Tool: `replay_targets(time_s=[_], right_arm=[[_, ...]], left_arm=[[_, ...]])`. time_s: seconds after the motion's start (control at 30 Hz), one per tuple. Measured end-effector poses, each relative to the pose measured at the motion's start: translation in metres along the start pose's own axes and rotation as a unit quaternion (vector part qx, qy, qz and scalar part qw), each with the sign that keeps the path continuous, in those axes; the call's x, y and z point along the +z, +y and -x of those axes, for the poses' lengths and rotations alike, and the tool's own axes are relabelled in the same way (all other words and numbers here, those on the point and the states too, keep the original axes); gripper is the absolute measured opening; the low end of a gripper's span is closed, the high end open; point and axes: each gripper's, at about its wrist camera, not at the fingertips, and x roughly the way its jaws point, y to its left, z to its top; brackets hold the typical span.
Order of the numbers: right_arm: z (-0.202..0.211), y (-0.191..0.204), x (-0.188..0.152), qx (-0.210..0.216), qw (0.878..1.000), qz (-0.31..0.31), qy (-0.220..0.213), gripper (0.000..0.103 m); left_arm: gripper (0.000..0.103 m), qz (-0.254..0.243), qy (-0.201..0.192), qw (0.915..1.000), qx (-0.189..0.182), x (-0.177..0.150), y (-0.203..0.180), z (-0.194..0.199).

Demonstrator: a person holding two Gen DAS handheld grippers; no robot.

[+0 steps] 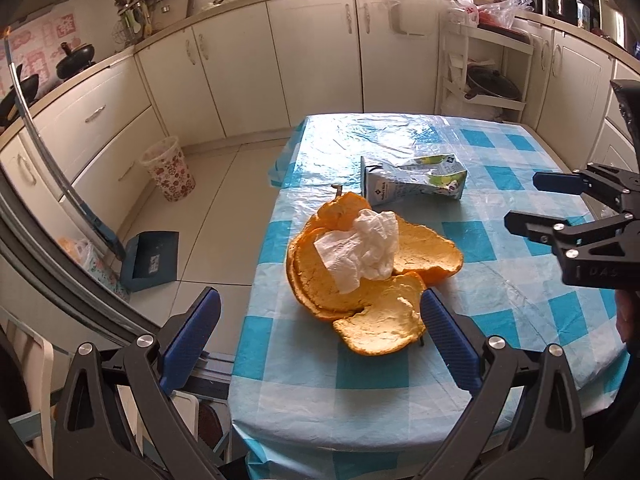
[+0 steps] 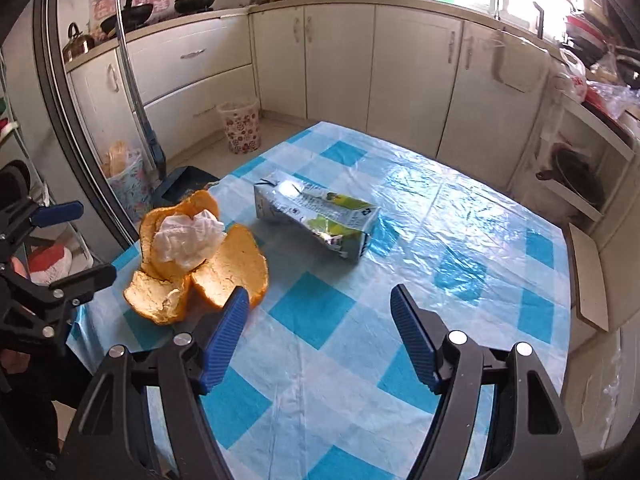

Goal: Collect trash
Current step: 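Move the open right gripper back toward the juice carton on the table, then grasp the white-and-green juice carton upright with the right gripper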

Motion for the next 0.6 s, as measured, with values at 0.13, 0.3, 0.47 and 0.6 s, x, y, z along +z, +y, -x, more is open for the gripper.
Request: replay_targets(time_s=[0.13,0.3,0.47,0.6], right_arm=[[-0.013,0.0,0.01,-0.015,0.999,0.029,0.006,0.078],[-0.035,-0.013,0.024,-0.021,0.999,0.029,0.017,0.082],[-0.058,-0.009,0.037,-0.026,0.998,0.059,0.025,0.083],[-0.073,0.004,0.048,-0.037,0.993,0.11,0.022,0.084]], left_arm=[[0.096,0.008,0.004,1.0,0.0,-0.002,0.011,-0.002],[0.096,0.022,0.014,0.9996,-0.009,-0.004,0.021,-0.009],[0.096,0.036,0.024,0.9989,-0.019,-0.005,0.028,-0.017],[0.096,0.036,0.031,0.9987,-0.019,-0.005,0.026,-0.022]])
